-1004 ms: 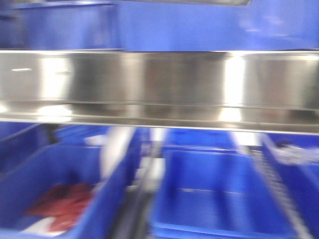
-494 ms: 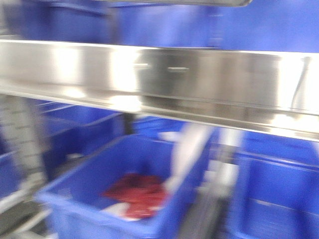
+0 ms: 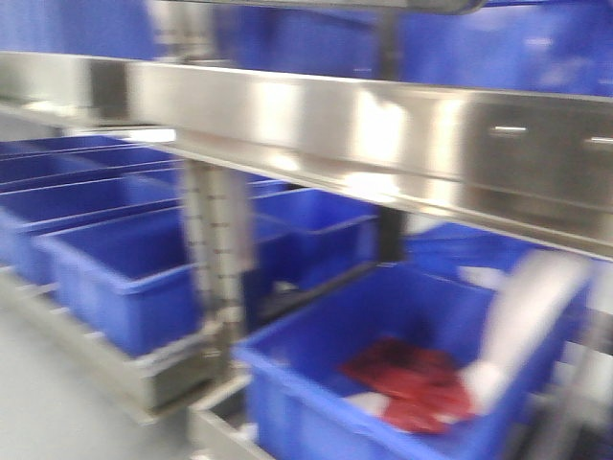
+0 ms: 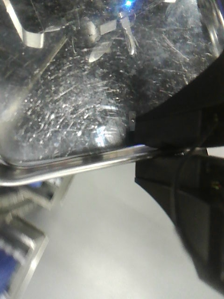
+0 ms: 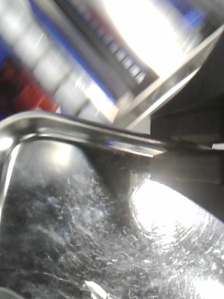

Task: Stack silver trays without gaps
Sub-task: 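Hold the tray in both grippers while the base backs away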

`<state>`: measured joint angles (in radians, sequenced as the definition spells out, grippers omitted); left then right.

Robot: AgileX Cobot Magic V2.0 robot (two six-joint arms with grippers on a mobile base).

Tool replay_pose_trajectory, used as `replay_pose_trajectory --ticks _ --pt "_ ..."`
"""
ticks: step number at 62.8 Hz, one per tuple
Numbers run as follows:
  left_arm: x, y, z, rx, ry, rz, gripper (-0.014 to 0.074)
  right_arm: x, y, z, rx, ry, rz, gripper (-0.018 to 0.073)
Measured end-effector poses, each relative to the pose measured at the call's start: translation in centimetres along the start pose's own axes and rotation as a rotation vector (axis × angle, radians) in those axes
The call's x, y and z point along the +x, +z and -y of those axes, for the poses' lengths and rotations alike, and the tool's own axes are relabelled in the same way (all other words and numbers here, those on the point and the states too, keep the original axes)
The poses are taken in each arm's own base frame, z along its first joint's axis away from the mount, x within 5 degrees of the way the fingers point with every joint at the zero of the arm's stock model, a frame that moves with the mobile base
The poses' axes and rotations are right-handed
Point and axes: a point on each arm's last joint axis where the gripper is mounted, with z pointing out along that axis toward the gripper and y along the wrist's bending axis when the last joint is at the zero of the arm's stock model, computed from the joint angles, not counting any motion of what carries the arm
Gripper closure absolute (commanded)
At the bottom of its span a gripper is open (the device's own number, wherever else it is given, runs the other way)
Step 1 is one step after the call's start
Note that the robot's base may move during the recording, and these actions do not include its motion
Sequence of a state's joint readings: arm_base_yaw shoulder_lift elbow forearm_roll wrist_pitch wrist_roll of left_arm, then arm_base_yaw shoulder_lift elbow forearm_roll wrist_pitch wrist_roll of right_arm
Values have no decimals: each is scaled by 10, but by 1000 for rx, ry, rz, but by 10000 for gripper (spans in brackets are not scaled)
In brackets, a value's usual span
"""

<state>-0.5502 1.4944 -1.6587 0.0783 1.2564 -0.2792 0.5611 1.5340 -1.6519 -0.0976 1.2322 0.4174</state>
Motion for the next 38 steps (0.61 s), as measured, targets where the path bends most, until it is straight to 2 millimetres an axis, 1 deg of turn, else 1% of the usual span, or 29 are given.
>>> replay_pose_trajectory --ticks 38 --pt "1 0 2 20 -7 -6 637 0 0 0 4 -1 -1 498"
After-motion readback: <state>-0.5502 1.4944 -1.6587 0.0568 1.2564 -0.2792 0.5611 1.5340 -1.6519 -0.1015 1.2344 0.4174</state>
